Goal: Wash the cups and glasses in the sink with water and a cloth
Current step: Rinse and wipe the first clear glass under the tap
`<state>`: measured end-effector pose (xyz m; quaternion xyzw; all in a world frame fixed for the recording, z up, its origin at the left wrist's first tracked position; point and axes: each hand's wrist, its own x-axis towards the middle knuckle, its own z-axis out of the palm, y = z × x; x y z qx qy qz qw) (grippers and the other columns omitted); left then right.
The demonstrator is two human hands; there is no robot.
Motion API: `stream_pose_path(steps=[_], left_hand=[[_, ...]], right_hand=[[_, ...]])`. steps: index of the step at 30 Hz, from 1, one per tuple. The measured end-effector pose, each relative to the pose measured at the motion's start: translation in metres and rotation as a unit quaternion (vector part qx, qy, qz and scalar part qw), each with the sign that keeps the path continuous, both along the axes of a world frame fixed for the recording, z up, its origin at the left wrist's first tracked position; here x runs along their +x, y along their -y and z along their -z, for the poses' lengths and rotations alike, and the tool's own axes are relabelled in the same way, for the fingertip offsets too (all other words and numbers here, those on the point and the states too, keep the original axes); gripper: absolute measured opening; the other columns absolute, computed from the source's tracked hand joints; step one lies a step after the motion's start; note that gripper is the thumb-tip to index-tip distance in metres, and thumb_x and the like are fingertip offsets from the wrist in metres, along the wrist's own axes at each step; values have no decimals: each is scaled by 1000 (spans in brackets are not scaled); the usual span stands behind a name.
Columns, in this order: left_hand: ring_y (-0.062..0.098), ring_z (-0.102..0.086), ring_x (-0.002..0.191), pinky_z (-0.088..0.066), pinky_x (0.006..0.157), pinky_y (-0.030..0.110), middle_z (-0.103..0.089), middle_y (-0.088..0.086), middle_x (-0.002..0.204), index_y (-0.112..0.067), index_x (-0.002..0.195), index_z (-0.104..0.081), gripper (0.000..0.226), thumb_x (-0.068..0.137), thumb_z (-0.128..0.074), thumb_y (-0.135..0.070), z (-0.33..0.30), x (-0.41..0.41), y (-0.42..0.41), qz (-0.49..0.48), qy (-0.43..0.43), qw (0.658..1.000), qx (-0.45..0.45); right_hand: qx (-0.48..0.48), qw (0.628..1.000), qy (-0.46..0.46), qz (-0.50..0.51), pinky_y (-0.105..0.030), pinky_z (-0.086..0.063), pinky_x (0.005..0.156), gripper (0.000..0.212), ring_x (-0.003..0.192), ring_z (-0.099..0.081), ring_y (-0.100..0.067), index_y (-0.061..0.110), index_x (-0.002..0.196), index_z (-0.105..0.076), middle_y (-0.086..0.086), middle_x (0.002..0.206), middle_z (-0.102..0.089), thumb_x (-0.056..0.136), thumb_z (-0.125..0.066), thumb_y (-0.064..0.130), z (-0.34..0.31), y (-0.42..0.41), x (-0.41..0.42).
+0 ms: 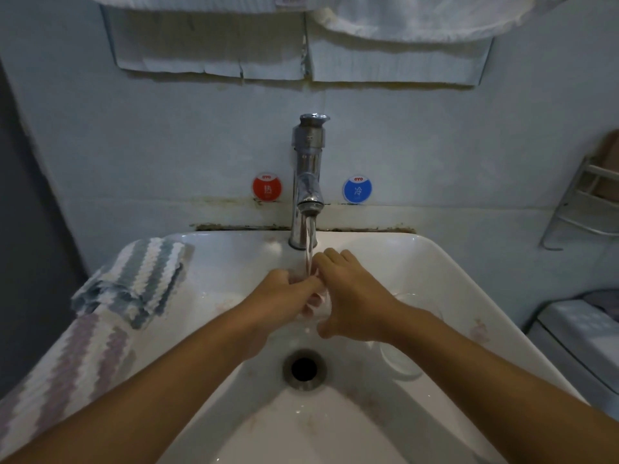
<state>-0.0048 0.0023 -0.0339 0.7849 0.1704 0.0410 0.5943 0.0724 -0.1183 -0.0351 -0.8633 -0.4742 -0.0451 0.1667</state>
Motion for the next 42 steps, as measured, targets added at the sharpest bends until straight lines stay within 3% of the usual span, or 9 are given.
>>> stream_pose_path(steps=[3,7,12,16,23,27,33,38,42], left_hand=[[10,-73,85,-57,77,23,-75,-1,97,-15,108,-67,28,97,-56,-38,-3,-3,1,49,18,997,-53],[13,-72,83,-57,90,35,-75,-1,89,-19,102,-68,24,95,-59,-41,1,-3,1,23,48,998,-17],[13,-66,82,-52,70,25,-69,0,92,-18,103,-65,27,91,-65,-42,2,2,3,-40,49,998,21],[8,-72,81,-57,77,25,-75,-4,92,-22,107,-67,26,97,-55,-43,3,-2,3,29,38,999,15],[7,-68,72,-55,64,15,-71,-2,78,-20,82,-68,15,94,-61,-17,-5,-9,5,58,101,990,74],[-1,-65,70,-49,56,11,-66,-4,84,-20,93,-59,23,81,-78,-14,-6,-5,5,-11,113,989,92],[14,-71,85,-57,73,23,-73,2,91,-17,101,-70,21,89,-58,-6,-7,-8,7,94,76,988,99],[15,-70,82,-60,78,27,-73,4,86,-14,90,-73,18,85,-62,0,-5,-8,4,114,112,977,142],[14,-70,79,-58,73,19,-73,2,83,-16,86,-73,19,82,-69,2,-3,-8,7,75,134,981,122]], right_hand=[[-2,1000,23,-1,-18,-36,81,75,100,-31,-8,23,121,-43,10,112,-33,62,-89,30,4,-1,-1],[-1,1000,-6,19,-19,-39,84,76,103,-32,-10,21,125,-46,6,115,-34,63,-89,32,5,-2,2],[30,989,-139,35,-18,-49,76,74,96,-56,-12,26,125,-41,7,112,-55,69,-89,22,7,-4,2],[45,988,-144,22,-21,-53,78,71,91,-61,-12,26,121,-41,7,108,-61,69,-89,19,10,-3,1],[52,971,-231,13,-33,-58,78,58,85,-67,-12,25,108,-55,6,99,-66,62,-90,18,0,0,11],[62,972,-225,37,-17,-50,62,66,82,-62,-7,26,114,-45,10,99,-59,65,-90,21,-1,2,7],[69,986,-148,20,-27,-53,81,67,94,-57,-11,27,113,-46,7,108,-56,64,-89,16,3,-2,2],[-9,979,-205,5,-32,-51,89,58,98,-60,-15,25,109,-55,4,109,-61,62,-89,15,-3,1,13],[-21,982,-190,11,-21,-46,72,48,83,-61,-7,28,98,-57,10,94,-64,64,-89,18,-6,5,17]])
